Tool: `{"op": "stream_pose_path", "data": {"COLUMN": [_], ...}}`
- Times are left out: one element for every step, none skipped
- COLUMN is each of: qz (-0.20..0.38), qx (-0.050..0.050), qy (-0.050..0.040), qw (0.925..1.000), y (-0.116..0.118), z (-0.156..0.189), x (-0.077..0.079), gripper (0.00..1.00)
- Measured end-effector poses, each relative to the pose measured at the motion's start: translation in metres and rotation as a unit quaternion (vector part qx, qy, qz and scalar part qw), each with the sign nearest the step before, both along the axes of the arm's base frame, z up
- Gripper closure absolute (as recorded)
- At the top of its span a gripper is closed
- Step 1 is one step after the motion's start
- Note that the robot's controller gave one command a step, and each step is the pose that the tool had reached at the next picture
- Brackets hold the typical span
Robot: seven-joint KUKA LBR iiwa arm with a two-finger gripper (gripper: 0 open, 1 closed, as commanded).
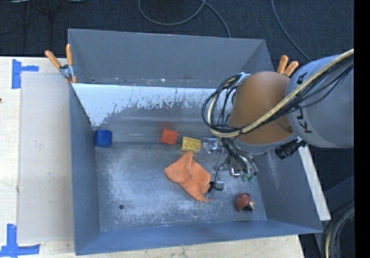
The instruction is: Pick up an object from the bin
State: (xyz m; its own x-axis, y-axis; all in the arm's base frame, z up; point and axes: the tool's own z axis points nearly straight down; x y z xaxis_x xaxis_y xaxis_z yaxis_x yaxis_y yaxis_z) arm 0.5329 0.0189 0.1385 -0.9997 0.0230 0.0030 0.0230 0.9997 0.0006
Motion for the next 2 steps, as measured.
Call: {"op": "stream_pose_path", "data": {"qz": [-0.033, -0.043], "qx": [0.000, 0.000], "qy": [0.0028, 0.0011], "qw": [0.9995, 0.9991], "y": [-0.007, -0.020], "z": [-0.013, -0.029], "x": [-0.016, -0.017], "gripper": [0.00, 0.00]}}
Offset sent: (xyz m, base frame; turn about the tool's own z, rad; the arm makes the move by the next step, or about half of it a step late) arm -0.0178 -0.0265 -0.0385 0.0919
